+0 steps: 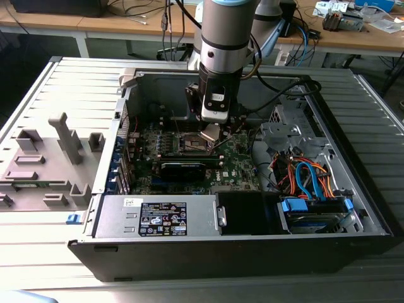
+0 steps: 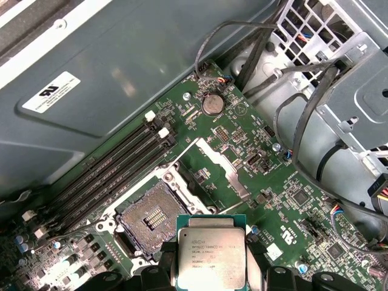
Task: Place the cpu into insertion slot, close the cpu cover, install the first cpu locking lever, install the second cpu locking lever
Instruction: 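Place the cpu into insertion slot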
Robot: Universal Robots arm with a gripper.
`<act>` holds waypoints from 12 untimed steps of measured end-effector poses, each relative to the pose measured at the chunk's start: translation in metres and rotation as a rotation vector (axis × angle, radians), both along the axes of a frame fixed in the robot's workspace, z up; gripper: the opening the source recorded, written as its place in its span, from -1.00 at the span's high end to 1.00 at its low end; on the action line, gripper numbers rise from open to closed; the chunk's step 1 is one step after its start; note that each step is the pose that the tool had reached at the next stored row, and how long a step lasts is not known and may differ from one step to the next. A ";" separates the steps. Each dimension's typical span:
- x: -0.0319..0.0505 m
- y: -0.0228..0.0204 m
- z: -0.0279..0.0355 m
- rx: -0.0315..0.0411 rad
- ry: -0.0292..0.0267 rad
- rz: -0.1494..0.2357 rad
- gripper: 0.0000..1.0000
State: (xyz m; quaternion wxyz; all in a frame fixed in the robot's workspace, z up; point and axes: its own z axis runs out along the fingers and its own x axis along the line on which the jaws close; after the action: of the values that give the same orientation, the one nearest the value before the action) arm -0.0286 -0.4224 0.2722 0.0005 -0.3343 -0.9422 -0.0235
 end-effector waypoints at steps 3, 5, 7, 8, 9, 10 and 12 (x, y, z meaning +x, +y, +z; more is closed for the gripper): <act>0.0000 0.0000 0.0000 0.0000 0.0000 -0.002 -0.09; 0.0000 0.0000 0.0000 0.0000 0.0000 -0.003 -0.09; 0.0000 0.0000 0.0000 0.0000 0.0000 -0.004 -0.09; 0.0000 0.0000 0.0000 0.0000 0.0000 -0.005 -0.09; 0.0000 0.0000 0.0000 0.0000 0.0000 -0.005 -0.09; 0.0000 0.0000 0.0000 0.0000 0.0000 -0.006 -0.09; 0.0000 0.0000 0.0000 0.0000 0.0000 -0.007 -0.09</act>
State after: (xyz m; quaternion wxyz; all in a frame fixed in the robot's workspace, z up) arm -0.0286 -0.4224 0.2722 0.0005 -0.3376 -0.9410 -0.0235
